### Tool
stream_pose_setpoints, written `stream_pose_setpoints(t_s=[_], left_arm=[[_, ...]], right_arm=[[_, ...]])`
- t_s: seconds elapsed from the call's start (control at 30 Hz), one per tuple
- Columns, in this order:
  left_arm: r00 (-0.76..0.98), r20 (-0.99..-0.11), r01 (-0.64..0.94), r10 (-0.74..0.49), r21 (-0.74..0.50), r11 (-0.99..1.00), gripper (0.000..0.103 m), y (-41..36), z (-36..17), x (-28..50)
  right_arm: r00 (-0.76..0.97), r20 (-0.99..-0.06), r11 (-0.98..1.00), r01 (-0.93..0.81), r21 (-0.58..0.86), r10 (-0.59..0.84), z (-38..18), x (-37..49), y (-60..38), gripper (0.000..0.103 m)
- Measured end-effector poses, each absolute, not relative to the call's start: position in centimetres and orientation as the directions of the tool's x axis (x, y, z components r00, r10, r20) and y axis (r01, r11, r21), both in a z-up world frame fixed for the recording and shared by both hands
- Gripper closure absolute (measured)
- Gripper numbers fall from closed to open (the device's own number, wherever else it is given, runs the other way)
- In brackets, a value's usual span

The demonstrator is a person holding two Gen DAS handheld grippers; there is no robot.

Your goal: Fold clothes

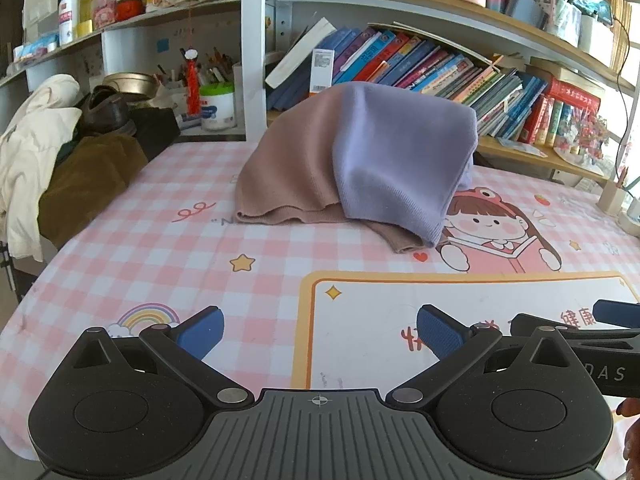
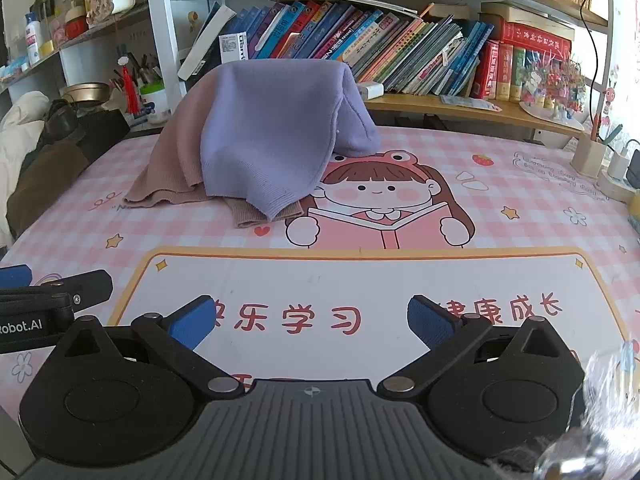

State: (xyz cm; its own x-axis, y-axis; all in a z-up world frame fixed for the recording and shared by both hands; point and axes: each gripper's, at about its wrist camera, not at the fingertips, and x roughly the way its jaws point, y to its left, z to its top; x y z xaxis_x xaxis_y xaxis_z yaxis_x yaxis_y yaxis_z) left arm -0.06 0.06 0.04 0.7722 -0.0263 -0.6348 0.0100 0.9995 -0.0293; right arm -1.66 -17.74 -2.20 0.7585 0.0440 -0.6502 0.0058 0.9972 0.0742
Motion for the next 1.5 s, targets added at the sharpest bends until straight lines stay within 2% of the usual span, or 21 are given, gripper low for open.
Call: stream_pose_setpoints(t_s=[1.5], left_arm=[[0.772,-0.635,0.008,-0.030,-0.037,0.999,0.000,0.82,0.18,-0.32]], right_arm=[[0.752,-0.658,0.998,0.007,0.061,0.035,-2.48,-1.67,-17.01,0.000]])
